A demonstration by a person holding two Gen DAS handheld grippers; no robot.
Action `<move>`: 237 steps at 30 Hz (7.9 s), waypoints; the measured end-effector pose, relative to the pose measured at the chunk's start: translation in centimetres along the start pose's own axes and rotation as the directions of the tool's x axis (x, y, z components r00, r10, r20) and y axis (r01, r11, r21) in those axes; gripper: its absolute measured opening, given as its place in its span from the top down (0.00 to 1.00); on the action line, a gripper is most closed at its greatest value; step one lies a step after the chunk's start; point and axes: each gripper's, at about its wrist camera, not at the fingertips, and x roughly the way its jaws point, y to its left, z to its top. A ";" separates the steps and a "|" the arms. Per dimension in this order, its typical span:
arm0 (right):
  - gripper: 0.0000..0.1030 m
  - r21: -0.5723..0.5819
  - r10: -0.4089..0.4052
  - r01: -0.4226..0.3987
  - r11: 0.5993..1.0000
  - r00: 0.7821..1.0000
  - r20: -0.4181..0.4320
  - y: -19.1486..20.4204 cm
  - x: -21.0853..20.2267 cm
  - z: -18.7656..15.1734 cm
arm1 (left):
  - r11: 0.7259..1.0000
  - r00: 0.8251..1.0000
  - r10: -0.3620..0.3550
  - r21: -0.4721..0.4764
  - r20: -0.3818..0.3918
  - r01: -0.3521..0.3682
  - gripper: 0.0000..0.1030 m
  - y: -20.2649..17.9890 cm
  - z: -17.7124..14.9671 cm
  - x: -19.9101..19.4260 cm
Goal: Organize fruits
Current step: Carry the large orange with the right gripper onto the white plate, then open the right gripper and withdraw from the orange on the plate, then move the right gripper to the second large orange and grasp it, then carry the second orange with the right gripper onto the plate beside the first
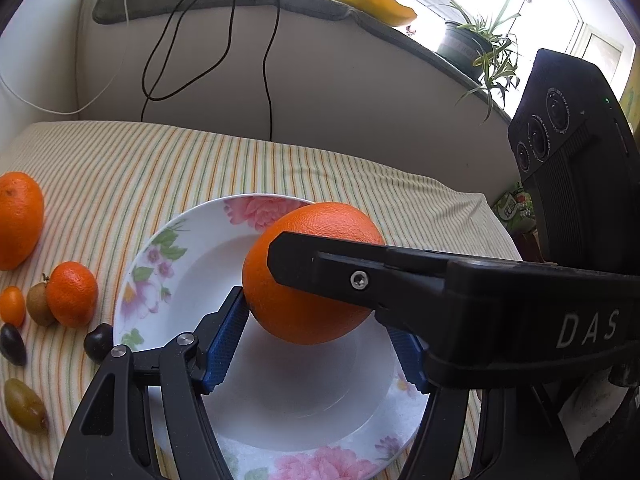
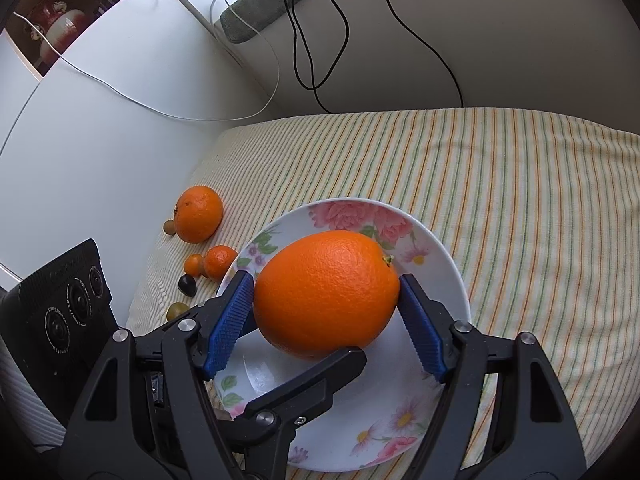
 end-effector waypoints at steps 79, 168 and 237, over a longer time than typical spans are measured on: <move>0.06 -0.315 -0.213 0.255 0.914 0.964 0.162 17.3 3.7 1.1 | 0.968 0.965 0.229 -0.138 0.127 -0.211 0.31 18.2 -0.1 -12.3; 0.34 -0.081 0.062 -0.064 0.995 0.998 -0.034 14.0 3.8 0.3 | 0.999 0.992 0.008 -0.050 0.123 -0.002 0.32 9.4 1.1 -12.2; 0.30 0.070 -0.100 0.095 0.993 0.992 0.081 0.9 -6.0 -5.5 | 0.992 0.999 -0.036 0.120 -0.023 0.038 0.32 -3.0 -2.3 -5.3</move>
